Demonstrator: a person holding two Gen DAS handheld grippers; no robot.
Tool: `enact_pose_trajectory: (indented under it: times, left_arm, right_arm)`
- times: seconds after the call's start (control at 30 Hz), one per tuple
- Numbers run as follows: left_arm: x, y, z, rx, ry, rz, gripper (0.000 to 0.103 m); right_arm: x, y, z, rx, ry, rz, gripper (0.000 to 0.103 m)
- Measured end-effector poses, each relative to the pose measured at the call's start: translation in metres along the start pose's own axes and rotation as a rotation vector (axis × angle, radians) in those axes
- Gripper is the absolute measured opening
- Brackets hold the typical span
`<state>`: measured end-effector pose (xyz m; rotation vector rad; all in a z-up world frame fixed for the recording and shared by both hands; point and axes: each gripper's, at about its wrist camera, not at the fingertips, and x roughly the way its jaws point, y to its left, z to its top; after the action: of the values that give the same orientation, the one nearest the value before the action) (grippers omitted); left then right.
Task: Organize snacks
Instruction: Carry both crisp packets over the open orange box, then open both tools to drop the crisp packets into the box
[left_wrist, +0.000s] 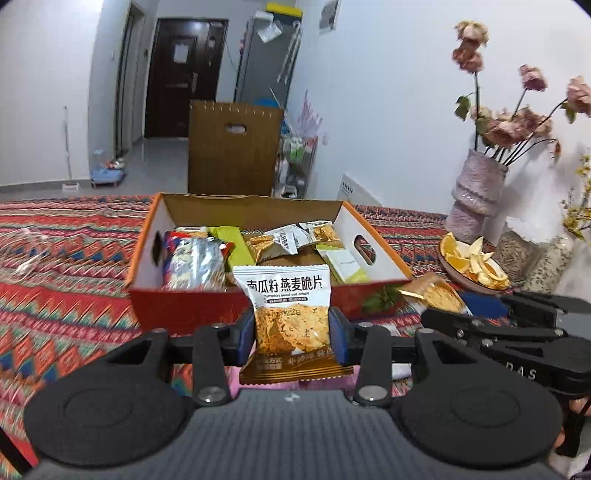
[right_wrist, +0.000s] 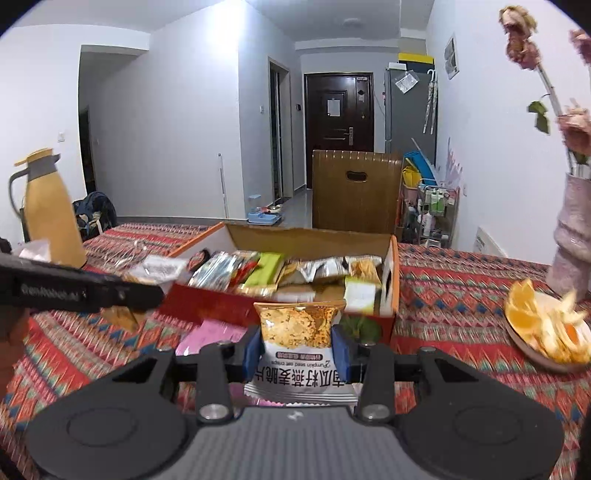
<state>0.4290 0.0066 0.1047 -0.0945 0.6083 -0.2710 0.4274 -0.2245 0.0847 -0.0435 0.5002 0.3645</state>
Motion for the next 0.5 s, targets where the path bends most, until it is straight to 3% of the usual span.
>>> enact_pose_trajectory:
  times: [0.13, 0.3, 0.5]
  left_arm:
    - [0.056, 0.010, 0.031, -0.028, 0.073, -0.042, 0.041]
    - [0.132, 0.024, 0.060, -0.063, 0.197, -0.108, 0.041]
    - [0.200, 0.031, 0.073, -0.048, 0.291, -0.064, 0.042]
  right_arm:
    - [0.053, -0.017, 0.031, 0.014, 0.038, 0.000, 0.039]
    - [0.126, -0.046, 0.061, 0.098, 0.147, 0.034, 0.039]
    - [0.205, -0.068, 0.076, 0.174, 0.294, 0.028, 0.039]
